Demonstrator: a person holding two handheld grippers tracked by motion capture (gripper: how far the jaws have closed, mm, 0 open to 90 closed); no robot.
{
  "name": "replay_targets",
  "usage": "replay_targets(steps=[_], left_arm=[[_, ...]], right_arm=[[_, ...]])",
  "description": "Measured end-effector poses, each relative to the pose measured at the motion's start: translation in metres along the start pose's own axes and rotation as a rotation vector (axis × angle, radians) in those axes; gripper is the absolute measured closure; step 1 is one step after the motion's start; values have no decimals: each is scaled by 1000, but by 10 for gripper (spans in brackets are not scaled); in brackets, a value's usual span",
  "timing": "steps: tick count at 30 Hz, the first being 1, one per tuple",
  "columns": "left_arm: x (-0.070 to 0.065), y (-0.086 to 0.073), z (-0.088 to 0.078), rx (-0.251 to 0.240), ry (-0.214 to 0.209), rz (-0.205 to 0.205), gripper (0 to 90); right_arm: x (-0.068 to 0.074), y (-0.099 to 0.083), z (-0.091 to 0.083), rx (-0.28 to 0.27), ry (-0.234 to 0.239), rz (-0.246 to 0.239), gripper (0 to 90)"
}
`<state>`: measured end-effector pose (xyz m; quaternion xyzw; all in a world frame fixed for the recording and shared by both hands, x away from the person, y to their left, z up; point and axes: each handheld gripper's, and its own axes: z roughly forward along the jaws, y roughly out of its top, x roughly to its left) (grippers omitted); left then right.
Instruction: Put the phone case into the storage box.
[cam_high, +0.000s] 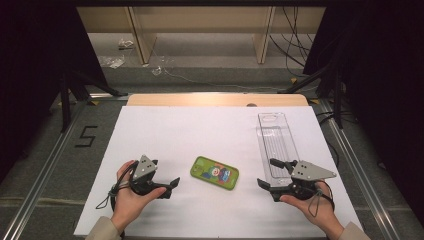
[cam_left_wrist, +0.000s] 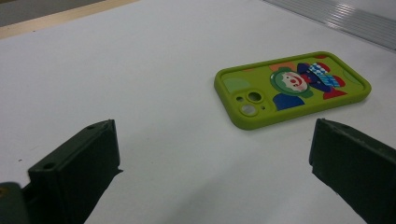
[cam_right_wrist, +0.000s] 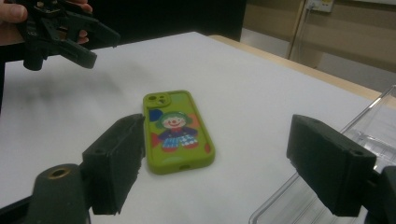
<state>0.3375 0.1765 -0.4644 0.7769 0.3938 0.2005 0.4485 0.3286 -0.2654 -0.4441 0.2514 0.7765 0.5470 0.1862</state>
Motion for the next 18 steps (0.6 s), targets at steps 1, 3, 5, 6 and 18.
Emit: replay_targets(steps=[1,3,5,6,18], left_arm=[[0,0,0,0,0,0,14],[0,0,0,-1,1,2,15],[0,0,-1,-2,2,0,16],[0,0,-1,-2,2,0,16],[0,0,0,-2,7,-1,21]], right_arm=[[0,0,0,-2,-2,-1,208],[0,0,0,-3,-2,-1,209],[1,1,0,-3,-2,0,213],[1,1,0,-4,-2,0,214],[8,12,12,18,-10,-41,560]])
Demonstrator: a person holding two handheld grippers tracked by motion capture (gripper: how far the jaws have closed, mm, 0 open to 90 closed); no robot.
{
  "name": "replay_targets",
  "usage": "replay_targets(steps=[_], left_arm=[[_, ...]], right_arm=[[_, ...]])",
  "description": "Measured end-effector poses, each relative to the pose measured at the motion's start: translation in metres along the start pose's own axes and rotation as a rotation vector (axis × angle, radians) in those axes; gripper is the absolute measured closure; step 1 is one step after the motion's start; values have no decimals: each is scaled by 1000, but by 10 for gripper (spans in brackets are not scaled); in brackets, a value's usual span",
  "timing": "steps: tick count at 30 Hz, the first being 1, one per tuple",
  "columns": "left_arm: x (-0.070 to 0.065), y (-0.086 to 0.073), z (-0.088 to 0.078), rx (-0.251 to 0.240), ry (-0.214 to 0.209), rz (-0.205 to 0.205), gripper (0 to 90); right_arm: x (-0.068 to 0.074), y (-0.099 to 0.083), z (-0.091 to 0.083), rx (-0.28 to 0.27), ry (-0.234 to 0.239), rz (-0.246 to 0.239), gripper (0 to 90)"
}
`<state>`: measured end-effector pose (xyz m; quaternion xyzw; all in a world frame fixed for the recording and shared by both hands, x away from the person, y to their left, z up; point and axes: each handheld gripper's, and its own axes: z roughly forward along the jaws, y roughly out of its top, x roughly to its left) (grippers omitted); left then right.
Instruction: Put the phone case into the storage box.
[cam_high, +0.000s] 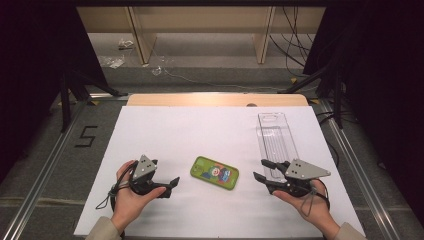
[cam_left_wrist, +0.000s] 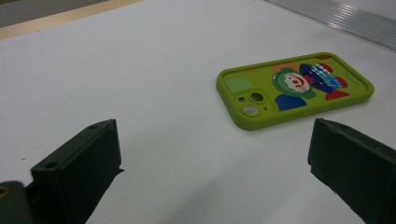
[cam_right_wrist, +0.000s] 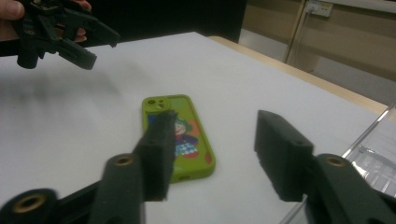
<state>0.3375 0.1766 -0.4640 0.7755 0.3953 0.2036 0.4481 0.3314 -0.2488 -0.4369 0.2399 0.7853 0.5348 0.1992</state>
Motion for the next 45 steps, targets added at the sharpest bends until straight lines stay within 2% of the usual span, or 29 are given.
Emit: replay_targets(steps=[1,2,3,4,5,6,7,8,10,11,18,19,21,25,29,38,45], left_arm=[[0,0,0,0,0,0,22],[0,0,0,-1,0,-1,22],[0,0,0,-1,-1,-3,23],[0,0,0,-1,-1,-3,24],[0,0,1,-1,-1,-3,24],[0,0,1,-1,-2,-3,25],[0,0,1,-1,-2,-3,25],[0,0,1,0,-2,-1,26],[0,0,1,0,0,-3,27],[0,0,1,0,1,-4,28],[0,0,1,3,2,-5,31],[0,0,1,4,1,-5,31],[0,0,1,4,1,-5,31],[0,0,1,4,1,-4,31],[0,0,1,4,0,-5,31],[0,-1,1,5,0,-7,32],[0,-1,1,4,0,-8,32]], right_arm=[[1,3,5,16,4,1,639],[1,3,5,16,4,1,639],[2,4,8,27,1,-3,677],[2,5,14,51,13,17,756],[2,5,14,51,13,17,756],[3,5,21,83,4,27,829],[3,5,21,83,4,27,829],[4,7,28,114,1,33,891],[5,8,32,126,-5,39,900],[7,11,40,153,-12,48,900],[12,16,66,230,-43,43,900],[13,17,73,259,-57,50,900],[13,18,77,270,-63,47,900],[10,18,97,318,-76,41,900],[5,18,110,358,-90,54,900],[-1,12,131,433,-131,53,900],[-1,9,138,471,-142,59,900]])
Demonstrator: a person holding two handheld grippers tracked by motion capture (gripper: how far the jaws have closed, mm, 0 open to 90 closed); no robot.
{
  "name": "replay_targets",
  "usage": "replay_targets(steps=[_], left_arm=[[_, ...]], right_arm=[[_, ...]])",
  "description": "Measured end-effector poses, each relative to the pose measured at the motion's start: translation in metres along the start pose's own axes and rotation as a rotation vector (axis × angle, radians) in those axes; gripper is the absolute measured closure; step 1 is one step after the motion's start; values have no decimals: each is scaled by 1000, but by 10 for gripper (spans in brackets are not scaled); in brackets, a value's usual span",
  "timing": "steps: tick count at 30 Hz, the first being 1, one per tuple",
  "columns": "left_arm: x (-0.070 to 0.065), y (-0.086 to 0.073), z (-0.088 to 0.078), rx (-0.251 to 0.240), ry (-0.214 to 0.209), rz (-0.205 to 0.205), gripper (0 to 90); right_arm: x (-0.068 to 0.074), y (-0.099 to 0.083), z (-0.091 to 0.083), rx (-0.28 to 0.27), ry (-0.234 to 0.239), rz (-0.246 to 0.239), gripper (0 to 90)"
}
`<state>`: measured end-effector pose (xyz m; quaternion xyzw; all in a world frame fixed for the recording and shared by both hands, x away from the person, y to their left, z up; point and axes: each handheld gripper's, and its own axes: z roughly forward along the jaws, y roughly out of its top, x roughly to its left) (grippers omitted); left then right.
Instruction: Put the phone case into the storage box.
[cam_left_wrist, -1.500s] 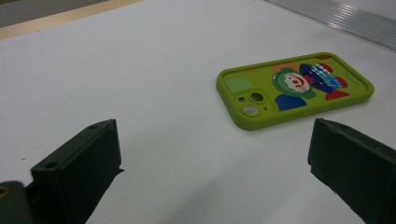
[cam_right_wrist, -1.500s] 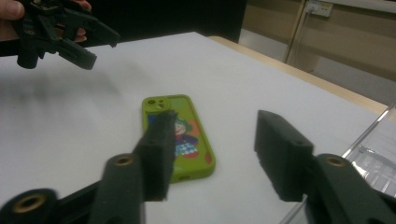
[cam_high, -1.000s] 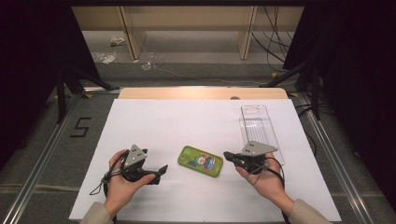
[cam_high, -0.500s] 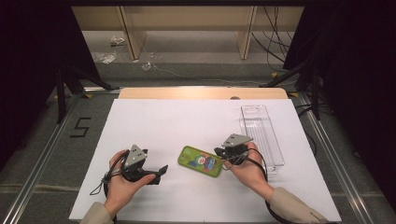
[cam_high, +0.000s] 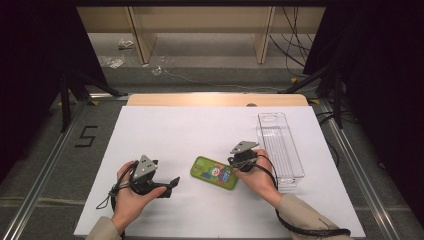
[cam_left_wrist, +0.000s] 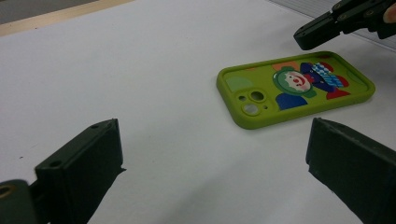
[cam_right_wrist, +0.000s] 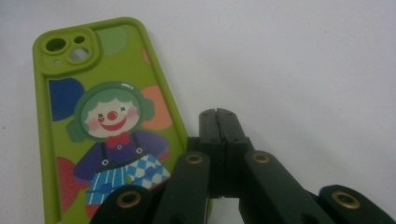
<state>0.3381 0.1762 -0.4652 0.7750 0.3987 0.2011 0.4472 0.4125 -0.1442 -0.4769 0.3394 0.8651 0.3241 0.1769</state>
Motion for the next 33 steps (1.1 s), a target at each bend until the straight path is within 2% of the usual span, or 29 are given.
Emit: replay_targets(steps=[14,23,29,33], left_arm=[[0,0,0,3,-1,1,32],[0,0,0,3,-3,0,32],[0,0,0,1,-2,0,33],[1,0,-1,0,-1,-1,34]], right_arm=[[-1,-1,-1,43,2,17,900],[7,-4,-6,63,17,23,900],[17,-8,-13,84,58,42,900],[28,-14,-23,111,105,42,900]])
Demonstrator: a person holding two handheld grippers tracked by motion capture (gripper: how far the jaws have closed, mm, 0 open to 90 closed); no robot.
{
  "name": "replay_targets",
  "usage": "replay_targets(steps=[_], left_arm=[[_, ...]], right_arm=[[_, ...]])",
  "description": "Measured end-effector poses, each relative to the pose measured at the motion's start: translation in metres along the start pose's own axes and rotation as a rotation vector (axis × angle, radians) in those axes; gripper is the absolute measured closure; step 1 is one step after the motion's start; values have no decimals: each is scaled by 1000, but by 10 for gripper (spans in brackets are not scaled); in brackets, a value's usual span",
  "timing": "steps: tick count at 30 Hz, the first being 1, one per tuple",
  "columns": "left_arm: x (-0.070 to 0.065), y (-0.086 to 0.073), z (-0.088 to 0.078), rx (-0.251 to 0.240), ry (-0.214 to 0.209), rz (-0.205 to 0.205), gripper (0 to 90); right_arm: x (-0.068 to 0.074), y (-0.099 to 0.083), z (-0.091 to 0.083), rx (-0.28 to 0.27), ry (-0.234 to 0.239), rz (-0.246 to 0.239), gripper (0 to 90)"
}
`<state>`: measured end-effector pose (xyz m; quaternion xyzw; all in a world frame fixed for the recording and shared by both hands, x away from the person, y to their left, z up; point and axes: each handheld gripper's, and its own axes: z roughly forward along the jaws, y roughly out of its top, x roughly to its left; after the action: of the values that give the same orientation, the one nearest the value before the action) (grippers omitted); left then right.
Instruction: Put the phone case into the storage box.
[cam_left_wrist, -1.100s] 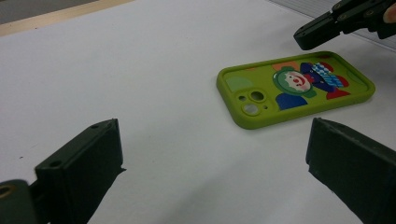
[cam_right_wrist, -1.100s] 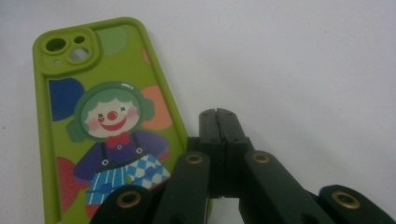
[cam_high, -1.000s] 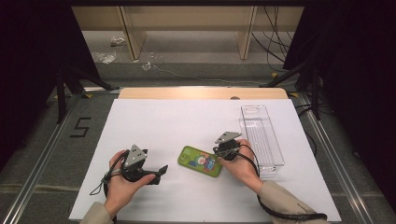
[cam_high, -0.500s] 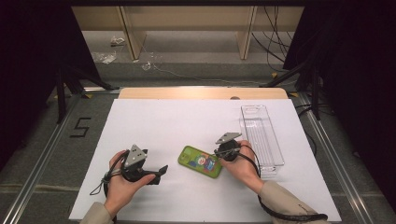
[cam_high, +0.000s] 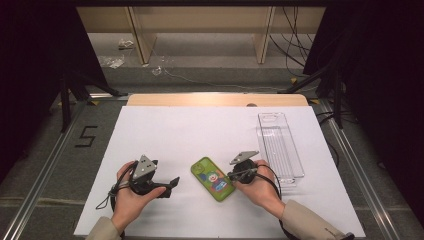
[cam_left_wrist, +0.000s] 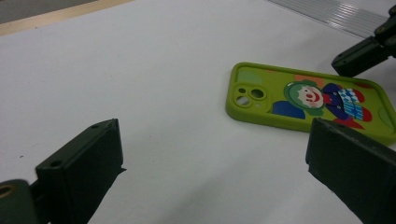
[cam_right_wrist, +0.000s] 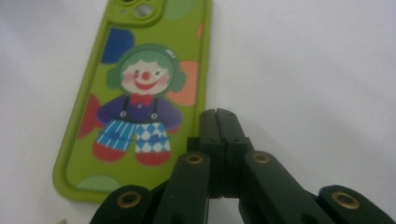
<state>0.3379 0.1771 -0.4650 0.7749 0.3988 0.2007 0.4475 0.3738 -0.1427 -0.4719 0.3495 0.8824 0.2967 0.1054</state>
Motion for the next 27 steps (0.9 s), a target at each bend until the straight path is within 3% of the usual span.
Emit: replay_targets(steps=[14,21,27], left_arm=[[0,0,0,1,0,-1,34],[-1,0,0,6,-1,3,36],[-1,0,1,10,-4,3,40]], right_arm=[[31,-8,-3,37,111,-37,900],[51,-9,1,29,189,-82,900],[59,-7,6,8,223,-107,900]])
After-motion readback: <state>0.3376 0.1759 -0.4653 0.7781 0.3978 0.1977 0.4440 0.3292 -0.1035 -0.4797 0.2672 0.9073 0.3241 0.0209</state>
